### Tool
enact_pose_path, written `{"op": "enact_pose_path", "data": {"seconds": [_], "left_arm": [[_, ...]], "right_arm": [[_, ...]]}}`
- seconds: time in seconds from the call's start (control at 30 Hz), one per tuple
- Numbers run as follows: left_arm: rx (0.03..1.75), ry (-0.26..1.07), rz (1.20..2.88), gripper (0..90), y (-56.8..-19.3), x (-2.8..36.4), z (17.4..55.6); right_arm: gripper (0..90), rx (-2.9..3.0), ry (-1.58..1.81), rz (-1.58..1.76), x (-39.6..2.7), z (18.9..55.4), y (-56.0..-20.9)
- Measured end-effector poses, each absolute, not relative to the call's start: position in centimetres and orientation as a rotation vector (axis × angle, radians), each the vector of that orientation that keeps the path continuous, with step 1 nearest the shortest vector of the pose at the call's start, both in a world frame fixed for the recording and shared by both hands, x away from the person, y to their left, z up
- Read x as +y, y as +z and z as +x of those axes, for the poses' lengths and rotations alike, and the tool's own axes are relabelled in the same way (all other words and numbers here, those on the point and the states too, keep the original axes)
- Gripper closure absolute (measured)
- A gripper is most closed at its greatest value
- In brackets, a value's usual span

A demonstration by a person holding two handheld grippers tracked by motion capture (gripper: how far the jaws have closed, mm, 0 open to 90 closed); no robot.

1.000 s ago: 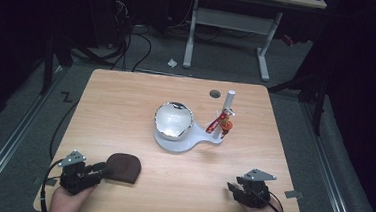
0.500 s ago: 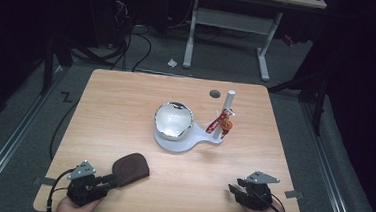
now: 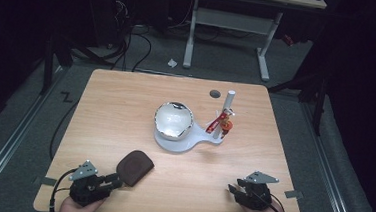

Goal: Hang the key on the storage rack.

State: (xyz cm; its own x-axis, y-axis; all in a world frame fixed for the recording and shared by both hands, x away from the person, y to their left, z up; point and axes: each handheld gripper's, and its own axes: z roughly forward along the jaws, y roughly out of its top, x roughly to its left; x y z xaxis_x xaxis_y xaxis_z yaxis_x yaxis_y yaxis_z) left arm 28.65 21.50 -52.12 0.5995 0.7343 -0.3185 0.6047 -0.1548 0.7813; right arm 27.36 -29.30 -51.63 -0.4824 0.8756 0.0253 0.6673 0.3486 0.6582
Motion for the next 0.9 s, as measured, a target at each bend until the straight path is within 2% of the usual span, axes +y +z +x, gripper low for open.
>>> {"op": "enact_pose_path", "data": {"seconds": [0.17, 0.37, 0.57, 0.8, 0.83, 0.9], "left_arm": [[1.135, 0.229, 1.841, 55.0, -52.5, 21.8, 30.0], [1.166, 0.196, 1.817, 49.4, -52.7, 21.3, 32.2], [1.196, 0.094, 1.767, 58.6, -53.3, 21.3, 33.2], [1.217, 0.018, 1.710, 58.3, -53.9, 21.6, 32.7], [1.203, 0.024, 1.720, 62.5, -53.8, 21.5, 32.6], [1.198, 0.025, 1.724, 63.9, -53.9, 21.4, 32.6]], "right_arm": [[56.8, 2.294, 0.871, 1.359, -29.2, 27.5, -51.8], [56.8, 2.294, 0.868, 1.358, -29.2, 27.5, -51.8], [56.7, 2.289, 0.872, 1.373, -29.3, 27.5, -51.8], [56.7, 2.288, 0.878, 1.371, -29.3, 27.5, -51.9], [56.7, 2.289, 0.875, 1.371, -29.3, 27.5, -51.9], [56.7, 2.288, 0.874, 1.377, -29.3, 27.5, -51.9]]}}
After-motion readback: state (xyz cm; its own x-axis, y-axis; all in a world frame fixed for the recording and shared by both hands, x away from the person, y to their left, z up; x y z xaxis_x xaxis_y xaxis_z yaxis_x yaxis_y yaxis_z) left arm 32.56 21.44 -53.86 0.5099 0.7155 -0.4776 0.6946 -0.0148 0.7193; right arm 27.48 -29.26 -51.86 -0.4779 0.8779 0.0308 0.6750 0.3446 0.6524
